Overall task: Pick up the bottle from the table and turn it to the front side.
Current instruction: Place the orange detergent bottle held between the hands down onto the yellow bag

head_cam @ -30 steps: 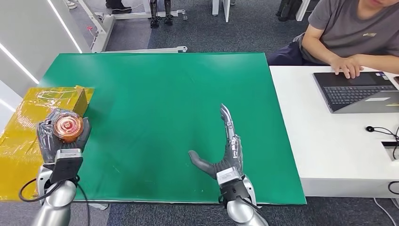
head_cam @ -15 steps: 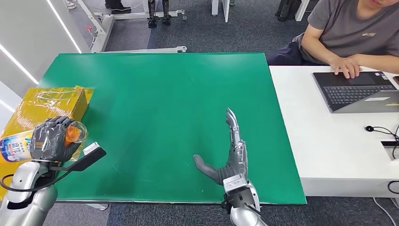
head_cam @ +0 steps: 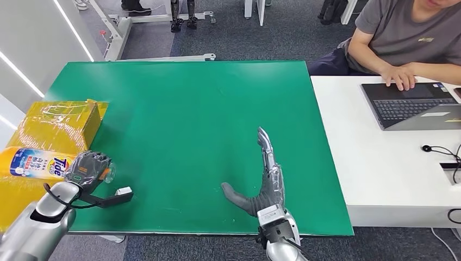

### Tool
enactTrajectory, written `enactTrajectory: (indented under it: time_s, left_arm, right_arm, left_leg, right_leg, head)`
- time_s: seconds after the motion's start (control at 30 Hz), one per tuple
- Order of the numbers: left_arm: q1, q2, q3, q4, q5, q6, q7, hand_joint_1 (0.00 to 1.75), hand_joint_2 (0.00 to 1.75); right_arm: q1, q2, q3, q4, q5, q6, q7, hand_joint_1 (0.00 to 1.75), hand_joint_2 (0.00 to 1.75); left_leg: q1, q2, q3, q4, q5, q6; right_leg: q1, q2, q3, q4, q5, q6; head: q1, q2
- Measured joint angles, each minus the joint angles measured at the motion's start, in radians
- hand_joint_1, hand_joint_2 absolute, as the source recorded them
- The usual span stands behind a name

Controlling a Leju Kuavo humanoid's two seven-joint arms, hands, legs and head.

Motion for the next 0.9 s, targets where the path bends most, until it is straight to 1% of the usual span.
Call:
enactTrajectory:
  time_s: [0.17, 0.33, 0.53, 0.7, 0.9]
  left_arm:
    - [-0.062, -0.006, -0.050, 0.096, -0.011, 0.000, -0.008, 1.75, 1.75]
    - [-0.106, -0.013, -0.078, 0.154, -0.005, 0.006, -0.025, 1.75, 1.75]
    - [-0.129, -0.021, -0.094, 0.184, 0.010, 0.013, -0.041, 1.75, 1.75]
    - [-0.149, -0.038, -0.095, 0.192, 0.092, 0.005, -0.119, 1.75, 1.75]
    - [-0.163, -0.057, -0.096, 0.199, 0.107, -0.002, -0.130, 1.75, 1.75]
  right_arm:
    - [-0.003, 0.000, 0.000, 0.003, 0.000, -0.001, 0.000, 0.00, 1.75]
    - [-0.006, 0.000, -0.001, 0.007, 0.000, -0.001, 0.000, 0.00, 1.75]
    - [-0.009, 0.000, -0.002, 0.012, 0.000, 0.000, 0.000, 0.00, 1.75]
    - [-0.016, 0.000, -0.002, 0.013, 0.001, 0.004, 0.007, 0.00, 1.75]
    - [-0.022, 0.000, -0.004, 0.018, 0.002, 0.004, 0.008, 0.00, 1.75]
  left_leg:
    - [0.000, 0.000, 0.000, 0.000, 0.000, 0.000]
    - [0.000, 0.000, 0.000, 0.000, 0.000, 0.000]
    - [0.000, 0.000, 0.000, 0.000, 0.000, 0.000]
    - [0.000, 0.000, 0.000, 0.000, 0.000, 0.000]
    - [0.000, 0.000, 0.000, 0.000, 0.000, 0.000]
  right_leg:
    - [0.000, 0.000, 0.000, 0.000, 0.000, 0.000]
    - [0.000, 0.000, 0.000, 0.000, 0.000, 0.000]
    - [0.000, 0.000, 0.000, 0.000, 0.000, 0.000]
    - [0.000, 0.000, 0.000, 0.000, 0.000, 0.000]
    - [0.000, 0.000, 0.000, 0.000, 0.000, 0.000]
  head:
    - [0.000, 0.000]
    - [0.000, 0.000]
    - [0.000, 0.000]
    - [0.000, 0.000]
    - [0.000, 0.000]
